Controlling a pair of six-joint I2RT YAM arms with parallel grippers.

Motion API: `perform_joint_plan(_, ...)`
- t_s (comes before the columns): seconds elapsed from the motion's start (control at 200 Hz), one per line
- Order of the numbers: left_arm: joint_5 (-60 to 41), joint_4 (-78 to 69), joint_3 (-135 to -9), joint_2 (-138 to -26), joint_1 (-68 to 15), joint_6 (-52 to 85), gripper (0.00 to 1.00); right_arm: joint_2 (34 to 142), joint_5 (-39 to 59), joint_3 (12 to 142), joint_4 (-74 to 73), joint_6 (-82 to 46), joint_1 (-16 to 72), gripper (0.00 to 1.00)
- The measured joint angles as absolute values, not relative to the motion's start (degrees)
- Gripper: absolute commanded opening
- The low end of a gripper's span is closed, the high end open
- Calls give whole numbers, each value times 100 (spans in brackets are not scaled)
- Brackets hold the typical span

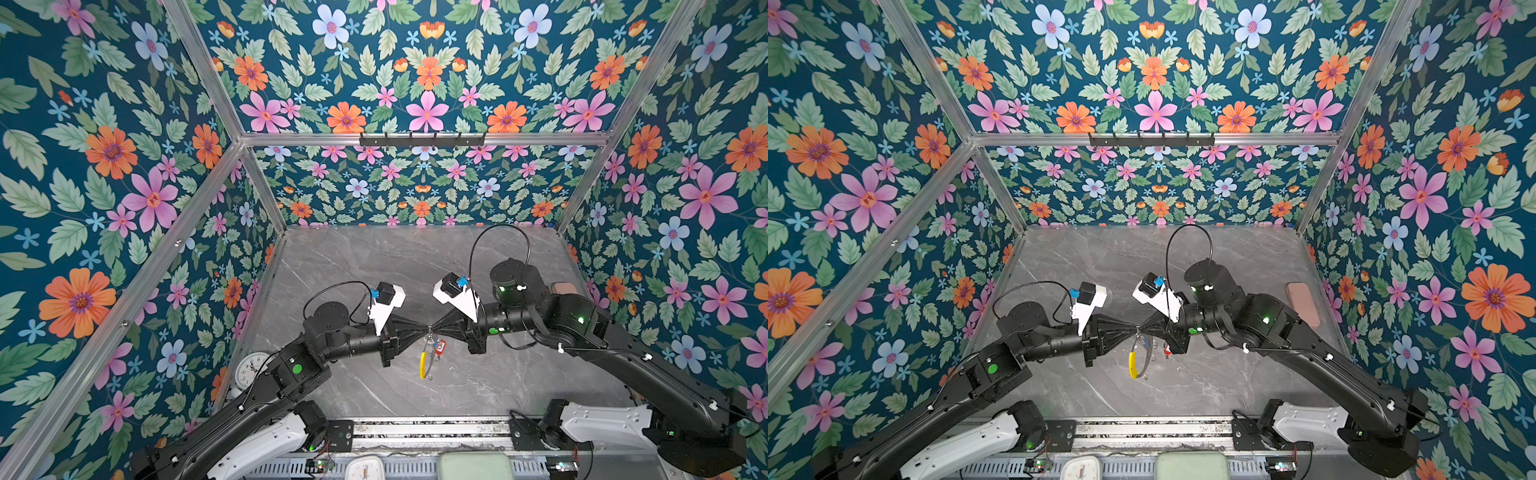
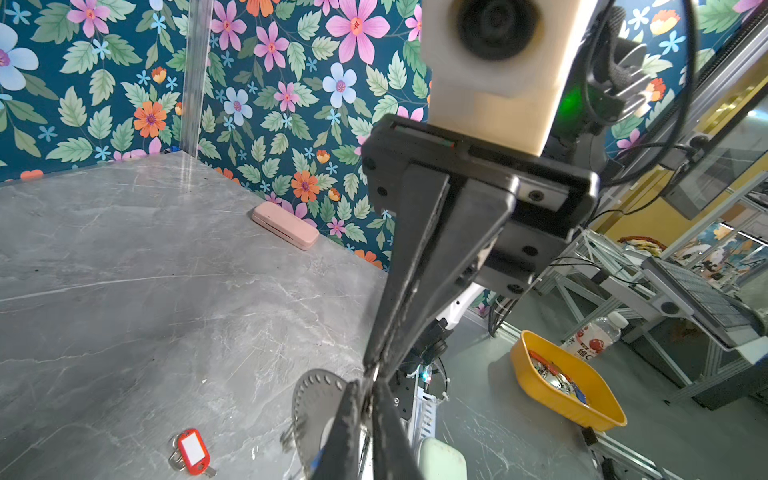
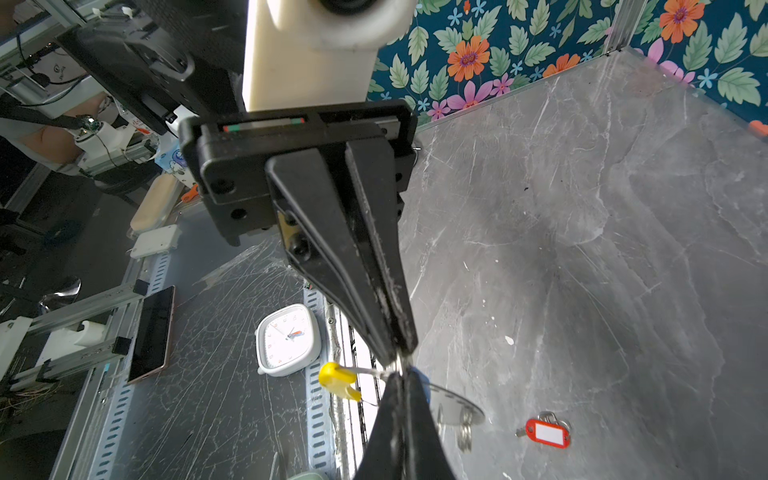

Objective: Remove the keys from the keyring

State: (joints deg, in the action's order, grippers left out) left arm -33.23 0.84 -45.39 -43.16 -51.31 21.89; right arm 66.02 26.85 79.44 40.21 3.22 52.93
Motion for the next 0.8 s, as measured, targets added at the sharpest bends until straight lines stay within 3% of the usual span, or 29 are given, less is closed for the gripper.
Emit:
perform_joint_plan(0.125, -3332, -279, -4313, -4281, -5124, 2276, 0, 6482, 2652, 7695, 3736, 266, 5288, 0)
perform_joint_plan(0.255, -3282, -788, -4040, -4209, -5122, 2414, 0, 6141, 2521, 7188, 3107, 12, 5295, 28)
perform_joint_plan(0.415, -3033, -1535, -3623, -3979, -5124, 2556, 0, 5234, 2200, 5983, 1406, -419, 5297, 41)
perform_joint_plan(0.57, -2808, -2388, -3319, -3874, -5124, 2683, 0, 4838, 1931, 5142, -126, -1061, 5297, 44)
perform_joint_plan(0.8, -2519, -3551, -2936, -3905, -5124, 2834, 0, 5253, 2165, 4904, -1500, -1892, 5295, 41)
